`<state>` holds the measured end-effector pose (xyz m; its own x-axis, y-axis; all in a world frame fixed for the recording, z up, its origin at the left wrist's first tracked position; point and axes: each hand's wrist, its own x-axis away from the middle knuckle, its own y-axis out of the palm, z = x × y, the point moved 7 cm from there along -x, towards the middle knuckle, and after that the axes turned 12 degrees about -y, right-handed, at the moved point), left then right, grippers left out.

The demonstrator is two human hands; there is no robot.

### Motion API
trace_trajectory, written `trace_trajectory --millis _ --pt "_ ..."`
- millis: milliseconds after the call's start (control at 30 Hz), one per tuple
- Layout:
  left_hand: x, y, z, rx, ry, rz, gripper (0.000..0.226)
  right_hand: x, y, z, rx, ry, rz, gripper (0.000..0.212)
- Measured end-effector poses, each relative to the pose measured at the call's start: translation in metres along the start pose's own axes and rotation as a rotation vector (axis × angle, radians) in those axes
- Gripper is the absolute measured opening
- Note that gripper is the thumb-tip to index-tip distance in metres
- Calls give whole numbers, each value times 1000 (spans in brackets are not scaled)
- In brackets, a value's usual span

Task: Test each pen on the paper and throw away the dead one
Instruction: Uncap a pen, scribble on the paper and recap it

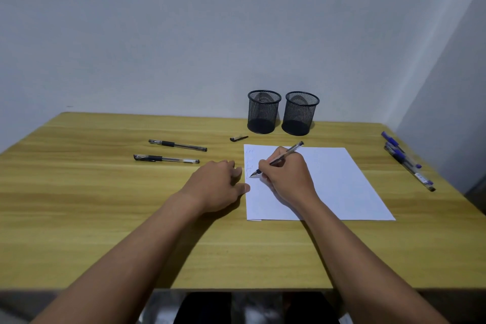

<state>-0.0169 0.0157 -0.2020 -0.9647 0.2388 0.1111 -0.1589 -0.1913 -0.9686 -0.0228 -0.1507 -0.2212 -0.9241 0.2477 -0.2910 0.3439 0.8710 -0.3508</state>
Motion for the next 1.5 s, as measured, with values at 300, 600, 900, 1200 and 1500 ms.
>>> trace_trajectory --millis 300,600,900,1200,1500 --pt "1 1 -1 19 -14 -6 57 2 -7 -6 83 -23 41 14" --pt "2 -1 1 12 -19 -7 57 3 -7 -6 75 -23 29 15" --pt "0 -8 -2 72 -25 -16 50 -1 0 -4 -196 107 35 12" --pt "-13 -6 -8 103 -65 -114 53 -3 2 -8 -369 175 30 13" --pt "-83 -60 -10 233 -74 312 35 -34 -19 -18 -490 87 117 10"
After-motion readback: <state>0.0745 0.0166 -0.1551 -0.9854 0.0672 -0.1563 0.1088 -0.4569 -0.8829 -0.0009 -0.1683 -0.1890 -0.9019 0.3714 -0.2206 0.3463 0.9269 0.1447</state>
